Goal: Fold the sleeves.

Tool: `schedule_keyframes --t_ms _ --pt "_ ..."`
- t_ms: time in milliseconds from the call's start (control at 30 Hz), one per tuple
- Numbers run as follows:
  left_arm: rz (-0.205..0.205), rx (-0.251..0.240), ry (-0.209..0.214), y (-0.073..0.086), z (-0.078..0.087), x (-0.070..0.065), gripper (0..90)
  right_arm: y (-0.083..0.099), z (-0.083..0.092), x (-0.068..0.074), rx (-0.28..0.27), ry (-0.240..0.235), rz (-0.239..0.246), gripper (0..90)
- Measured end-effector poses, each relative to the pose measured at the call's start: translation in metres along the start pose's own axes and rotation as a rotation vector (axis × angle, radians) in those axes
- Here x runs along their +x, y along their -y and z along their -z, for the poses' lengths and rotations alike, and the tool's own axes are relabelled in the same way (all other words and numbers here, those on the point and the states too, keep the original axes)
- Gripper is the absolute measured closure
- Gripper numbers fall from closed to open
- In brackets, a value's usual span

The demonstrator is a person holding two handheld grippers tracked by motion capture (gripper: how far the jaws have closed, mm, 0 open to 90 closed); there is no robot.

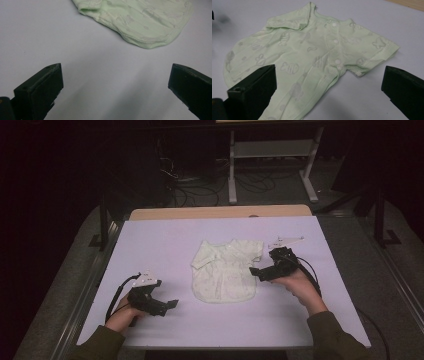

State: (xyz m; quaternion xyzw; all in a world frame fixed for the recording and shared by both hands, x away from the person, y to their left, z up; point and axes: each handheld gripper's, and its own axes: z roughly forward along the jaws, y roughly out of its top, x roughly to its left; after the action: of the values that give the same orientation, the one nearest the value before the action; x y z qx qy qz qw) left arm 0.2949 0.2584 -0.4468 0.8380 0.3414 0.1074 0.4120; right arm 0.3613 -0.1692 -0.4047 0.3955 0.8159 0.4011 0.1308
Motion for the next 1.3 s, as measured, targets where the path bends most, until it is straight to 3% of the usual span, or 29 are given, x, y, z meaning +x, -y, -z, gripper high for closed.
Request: schedule_keyframes --t_ms 1300 --pt "0.002 0.001 -0.002 0.000 -0.001 0.000 0.0 -0.027 -0.023 -0.022 -0.019 0.041 -0.017 0.0"
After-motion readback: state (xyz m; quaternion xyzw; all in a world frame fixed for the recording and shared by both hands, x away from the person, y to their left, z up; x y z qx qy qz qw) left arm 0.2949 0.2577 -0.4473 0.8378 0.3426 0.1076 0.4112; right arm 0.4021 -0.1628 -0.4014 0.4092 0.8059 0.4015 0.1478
